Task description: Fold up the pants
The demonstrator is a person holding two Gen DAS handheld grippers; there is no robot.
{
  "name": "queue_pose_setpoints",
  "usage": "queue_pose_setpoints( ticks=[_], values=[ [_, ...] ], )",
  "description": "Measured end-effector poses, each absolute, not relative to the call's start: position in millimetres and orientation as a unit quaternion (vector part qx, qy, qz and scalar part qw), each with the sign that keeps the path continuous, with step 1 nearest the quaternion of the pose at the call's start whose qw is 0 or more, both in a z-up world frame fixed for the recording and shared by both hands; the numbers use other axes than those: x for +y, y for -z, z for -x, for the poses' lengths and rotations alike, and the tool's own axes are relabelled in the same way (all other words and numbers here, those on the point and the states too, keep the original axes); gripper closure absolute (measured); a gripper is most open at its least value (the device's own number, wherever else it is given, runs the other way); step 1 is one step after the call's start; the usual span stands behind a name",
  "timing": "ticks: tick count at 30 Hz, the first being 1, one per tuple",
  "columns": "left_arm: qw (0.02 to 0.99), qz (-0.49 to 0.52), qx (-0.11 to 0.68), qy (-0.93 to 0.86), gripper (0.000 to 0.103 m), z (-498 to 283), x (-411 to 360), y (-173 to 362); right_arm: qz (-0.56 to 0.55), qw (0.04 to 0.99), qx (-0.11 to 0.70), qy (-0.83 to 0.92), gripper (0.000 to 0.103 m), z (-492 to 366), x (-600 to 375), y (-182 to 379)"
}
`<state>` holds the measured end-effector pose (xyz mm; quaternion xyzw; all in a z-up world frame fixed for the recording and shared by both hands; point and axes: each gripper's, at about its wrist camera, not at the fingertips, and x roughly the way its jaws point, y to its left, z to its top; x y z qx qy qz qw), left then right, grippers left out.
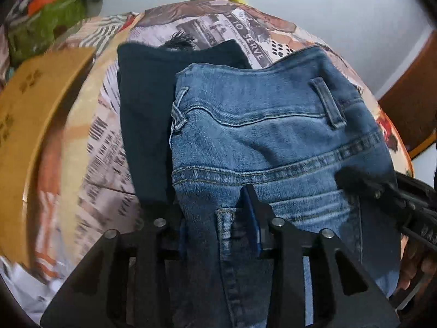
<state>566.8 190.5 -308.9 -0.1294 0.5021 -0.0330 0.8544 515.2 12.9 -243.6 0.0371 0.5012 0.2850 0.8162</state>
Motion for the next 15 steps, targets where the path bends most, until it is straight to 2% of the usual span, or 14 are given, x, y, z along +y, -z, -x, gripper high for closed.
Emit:
queue_pose_setpoints(
  ticks=[2,4,6,10,15],
  values=[
    [0.857,0.135,0.496,0.033,0.066,-562,193,305,0.006,0.825,0.491,-0.281,0.080,-507,18,238],
    [0.852,0.133,0.505,0.025,0.066,-557,195,301,0.028,0.829,0.483,-0.281,0.073,-499,19,232],
    [0.852,0.134,0.507,0.014,0.066,-548,198,290,0.037,0.834,0.475,-0.277,0.073,-486,16,222],
    [0.868,0.120,0.481,0.010,0.066,-516,199,247,0.068,0.846,0.453,-0.272,0.073,-464,5,209],
    [0.899,0.063,0.433,0.006,0.066,-467,179,174,0.055,0.870,0.397,-0.287,0.073,-423,-19,153]
  ],
)
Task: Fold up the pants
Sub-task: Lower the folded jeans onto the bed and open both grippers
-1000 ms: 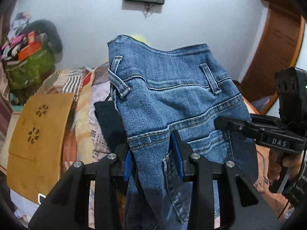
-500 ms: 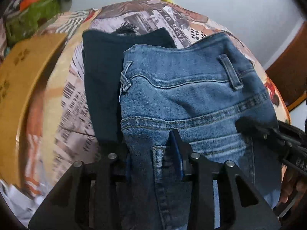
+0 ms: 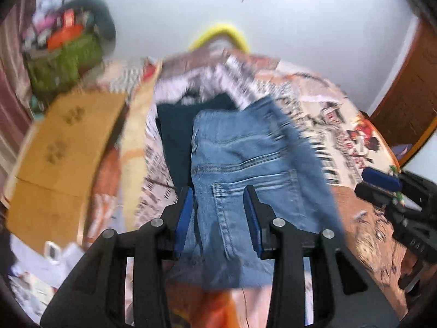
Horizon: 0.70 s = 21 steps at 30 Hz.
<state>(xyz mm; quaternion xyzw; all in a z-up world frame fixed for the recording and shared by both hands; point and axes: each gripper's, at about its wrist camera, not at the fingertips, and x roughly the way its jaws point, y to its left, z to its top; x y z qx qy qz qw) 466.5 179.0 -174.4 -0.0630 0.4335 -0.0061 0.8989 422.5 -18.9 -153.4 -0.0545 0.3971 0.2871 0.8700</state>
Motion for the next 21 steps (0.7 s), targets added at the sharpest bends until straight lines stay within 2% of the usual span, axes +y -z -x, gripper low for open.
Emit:
queue_pose_setpoints(
  ticks=[6,11,15,21],
  values=[
    [0.939,0.033,0.342,0.007,0.066,-377,150,77,0.020,0.902,0.302,-0.307,0.073,-357,-46,67],
    [0.970,-0.015,0.241,-0.011,0.060,-286,115,13,0.002,0.923,0.206,-0.325,0.073,-285,-62,1],
    [0.984,-0.024,0.175,-0.017,0.049,-217,94,-15,-0.005,0.934,0.142,-0.328,0.073,-228,-75,-26],
    [0.992,-0.021,0.120,-0.027,0.044,-140,72,-22,-0.004,0.949,0.086,-0.302,0.072,-160,-85,-30]
  ],
)
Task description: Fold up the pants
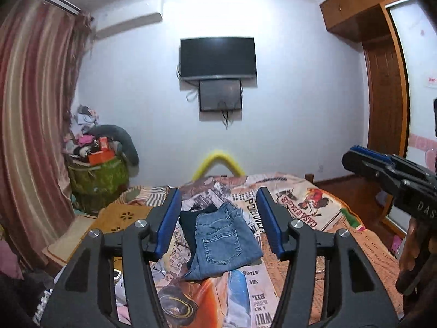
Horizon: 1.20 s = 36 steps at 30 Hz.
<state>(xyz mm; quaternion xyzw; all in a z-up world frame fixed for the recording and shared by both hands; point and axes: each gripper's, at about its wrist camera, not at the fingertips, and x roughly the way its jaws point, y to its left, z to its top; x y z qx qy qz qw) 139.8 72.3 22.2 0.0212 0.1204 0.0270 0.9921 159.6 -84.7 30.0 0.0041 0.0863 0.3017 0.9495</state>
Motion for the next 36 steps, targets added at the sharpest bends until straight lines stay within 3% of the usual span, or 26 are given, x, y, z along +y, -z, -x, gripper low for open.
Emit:
queue_pose_setpoints(
  ticks=[1,2,9,12,36],
  values=[
    [0.993,-0.019,0.113,-0.028,0.042,-130,71,-21,-0.002,0.953,0.078,-0.294,0.070,-150,-85,-28],
    [0.994,-0.017,0.107,-0.026,0.033,-121,70,-20,-0.002,0.956,0.072,-0.285,0.067,-142,-85,-25],
    [0.995,-0.018,0.096,-0.037,0.003,-100,67,-9,-0.019,0.965,0.083,-0.250,0.012,-127,-88,-11],
    [0.994,-0.018,0.096,-0.041,0.001,-98,67,-8,-0.020,0.967,0.087,-0.239,0.000,-126,-89,-10],
    [0.994,-0.016,0.107,-0.031,0.000,-95,68,2,-0.033,0.965,0.122,-0.229,0.000,-119,-100,6]
  ],
)
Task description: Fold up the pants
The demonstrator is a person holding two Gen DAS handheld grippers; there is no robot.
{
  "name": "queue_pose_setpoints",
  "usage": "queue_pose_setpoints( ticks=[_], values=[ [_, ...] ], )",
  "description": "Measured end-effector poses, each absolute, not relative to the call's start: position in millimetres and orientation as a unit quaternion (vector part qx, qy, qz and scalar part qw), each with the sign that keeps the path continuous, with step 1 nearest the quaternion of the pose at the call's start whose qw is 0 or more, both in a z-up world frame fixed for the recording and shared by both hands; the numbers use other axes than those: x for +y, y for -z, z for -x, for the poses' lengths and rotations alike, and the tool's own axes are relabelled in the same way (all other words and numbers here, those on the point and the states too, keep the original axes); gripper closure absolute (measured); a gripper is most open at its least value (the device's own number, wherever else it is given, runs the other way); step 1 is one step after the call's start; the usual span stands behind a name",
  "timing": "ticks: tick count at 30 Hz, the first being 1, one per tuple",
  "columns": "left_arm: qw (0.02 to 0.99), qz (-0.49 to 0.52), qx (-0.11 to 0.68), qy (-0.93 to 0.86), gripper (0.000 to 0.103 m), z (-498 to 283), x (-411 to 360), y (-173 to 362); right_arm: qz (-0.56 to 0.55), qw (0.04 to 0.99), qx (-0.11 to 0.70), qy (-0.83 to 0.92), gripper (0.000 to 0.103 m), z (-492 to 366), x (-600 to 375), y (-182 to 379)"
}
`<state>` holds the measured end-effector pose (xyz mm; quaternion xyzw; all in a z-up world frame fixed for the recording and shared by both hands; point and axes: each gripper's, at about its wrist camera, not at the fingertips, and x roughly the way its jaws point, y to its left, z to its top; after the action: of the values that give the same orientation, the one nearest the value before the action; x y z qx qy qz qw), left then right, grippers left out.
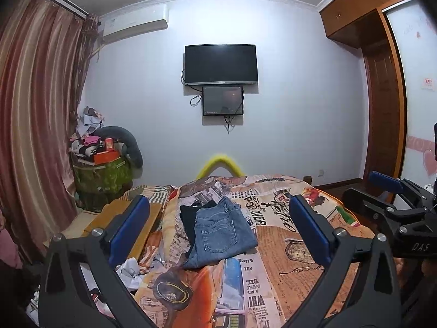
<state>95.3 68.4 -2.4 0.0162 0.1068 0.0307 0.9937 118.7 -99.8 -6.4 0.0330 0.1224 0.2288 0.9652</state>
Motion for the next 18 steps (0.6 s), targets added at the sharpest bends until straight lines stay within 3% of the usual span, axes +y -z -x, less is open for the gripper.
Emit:
queue_pose_setpoints(
  ticks=[18],
  values=[
    [0.993,-0.017,0.112,-0.031,0.000,-97.7,69.2,6.8,-0.031,0.964,0.131,-0.229,0.000,-117.2,-100.0,5.0]
  ],
)
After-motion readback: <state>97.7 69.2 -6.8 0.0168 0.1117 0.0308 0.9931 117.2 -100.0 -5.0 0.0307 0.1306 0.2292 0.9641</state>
